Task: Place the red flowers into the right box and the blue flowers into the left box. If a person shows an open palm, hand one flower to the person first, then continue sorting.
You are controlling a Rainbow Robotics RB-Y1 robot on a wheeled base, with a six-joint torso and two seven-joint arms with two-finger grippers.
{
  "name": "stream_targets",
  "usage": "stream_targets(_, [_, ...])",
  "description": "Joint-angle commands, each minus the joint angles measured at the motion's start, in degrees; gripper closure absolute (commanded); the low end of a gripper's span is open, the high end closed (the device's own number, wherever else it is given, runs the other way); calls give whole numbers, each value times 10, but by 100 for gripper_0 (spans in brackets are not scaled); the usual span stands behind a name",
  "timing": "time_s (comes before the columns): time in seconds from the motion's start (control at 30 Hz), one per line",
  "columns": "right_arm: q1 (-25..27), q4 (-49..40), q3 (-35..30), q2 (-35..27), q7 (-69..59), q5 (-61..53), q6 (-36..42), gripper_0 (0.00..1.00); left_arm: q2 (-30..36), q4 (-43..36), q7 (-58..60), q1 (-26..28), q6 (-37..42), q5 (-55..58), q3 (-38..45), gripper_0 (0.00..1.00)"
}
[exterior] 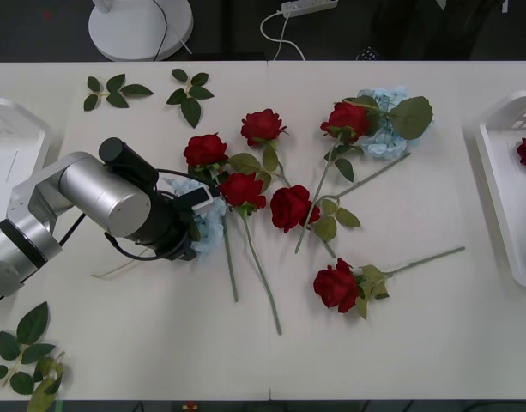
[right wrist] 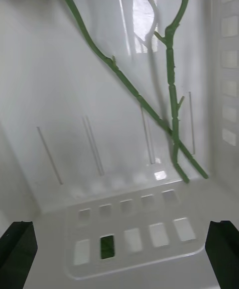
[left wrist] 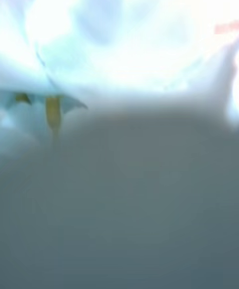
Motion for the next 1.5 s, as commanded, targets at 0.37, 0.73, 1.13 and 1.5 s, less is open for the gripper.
stream_targets(0.37, [-207,4,96,19,-467,-252,70,0,-11,26,27,-8,-41,-50,-38,100])
stream_targets(0.73, [-270,39,119,98,-661,-304,-5,0,3,19,28,-7,-47,-60,-38,100])
stream_targets(1.13, [-305,127,119,215,-672,-233,-44,0,133,-46,49,-21,11,50,110,100])
stream_targets(1.5, [-354,226,112,320,-667,-185,-134,0,252,-46,60,-29,139,-1,270,100])
